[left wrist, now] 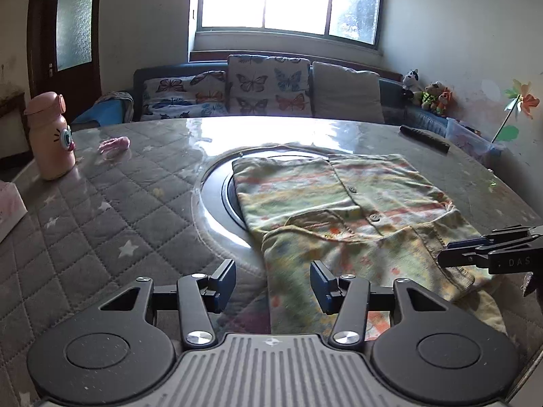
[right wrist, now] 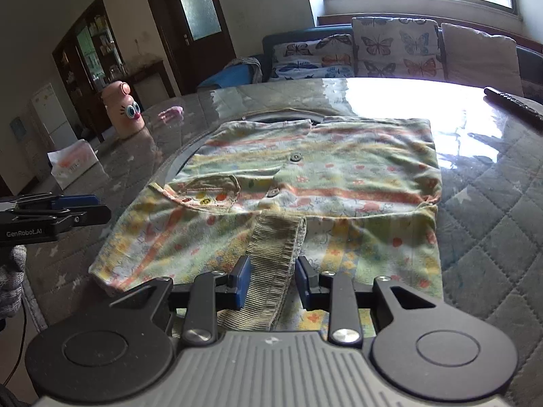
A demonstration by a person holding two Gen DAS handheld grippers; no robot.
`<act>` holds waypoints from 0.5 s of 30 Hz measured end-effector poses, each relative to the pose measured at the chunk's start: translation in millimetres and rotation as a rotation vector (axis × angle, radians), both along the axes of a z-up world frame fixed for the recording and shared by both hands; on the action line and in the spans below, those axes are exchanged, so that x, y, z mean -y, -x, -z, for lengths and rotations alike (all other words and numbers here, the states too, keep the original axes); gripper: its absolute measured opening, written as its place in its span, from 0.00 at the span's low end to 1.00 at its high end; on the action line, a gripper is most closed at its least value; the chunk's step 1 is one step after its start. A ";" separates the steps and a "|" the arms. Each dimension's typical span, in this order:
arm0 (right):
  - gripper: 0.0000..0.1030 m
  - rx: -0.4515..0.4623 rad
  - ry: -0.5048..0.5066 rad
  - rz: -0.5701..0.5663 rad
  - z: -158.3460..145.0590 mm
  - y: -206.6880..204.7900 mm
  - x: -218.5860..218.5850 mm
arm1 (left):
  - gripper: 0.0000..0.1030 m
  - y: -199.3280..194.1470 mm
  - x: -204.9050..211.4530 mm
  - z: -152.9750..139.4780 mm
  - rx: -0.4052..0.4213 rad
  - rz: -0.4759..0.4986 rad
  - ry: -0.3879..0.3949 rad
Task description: Fold clothes
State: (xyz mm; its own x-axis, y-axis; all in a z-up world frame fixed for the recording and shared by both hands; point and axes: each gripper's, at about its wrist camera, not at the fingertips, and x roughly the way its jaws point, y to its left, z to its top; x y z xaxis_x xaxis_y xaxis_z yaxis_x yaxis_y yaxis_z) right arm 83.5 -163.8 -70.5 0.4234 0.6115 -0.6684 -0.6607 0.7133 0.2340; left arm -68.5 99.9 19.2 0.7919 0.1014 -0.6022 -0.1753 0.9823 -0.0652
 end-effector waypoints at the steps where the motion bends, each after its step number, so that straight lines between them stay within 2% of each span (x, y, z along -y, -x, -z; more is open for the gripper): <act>1: 0.27 -0.003 0.006 0.000 1.6 -0.1 -1.4 | 0.50 -0.4 0.8 1.0 -0.001 0.001 -0.004; 3: 0.21 -0.004 0.012 -0.001 2.3 -0.1 -2.4 | 0.50 -2.8 2.4 2.6 -0.003 0.008 -0.006; 5: 0.07 0.003 0.013 0.004 0.1 0.2 -1.9 | 0.50 -5.7 4.7 3.2 -0.002 0.014 -0.008; 13: 0.06 0.110 -0.012 0.030 -34.0 6.9 6.6 | 0.48 -15.3 9.3 6.3 -0.007 0.032 -0.021; 14: 0.07 0.116 -0.009 0.038 -35.2 6.5 7.7 | 0.45 -16.9 9.1 8.4 -0.015 0.031 -0.025; 15: 0.07 0.116 0.001 0.051 -32.5 4.7 8.2 | 0.38 -18.4 8.9 10.7 -0.024 0.031 -0.028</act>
State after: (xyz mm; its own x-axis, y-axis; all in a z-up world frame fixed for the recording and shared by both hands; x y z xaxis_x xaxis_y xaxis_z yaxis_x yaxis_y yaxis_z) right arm 78.8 -172.0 -38.0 0.5282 0.5867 -0.6138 -0.6463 0.7467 0.1575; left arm -50.1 91.0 8.5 0.7802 0.0943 -0.6184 -0.1460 0.9887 -0.0335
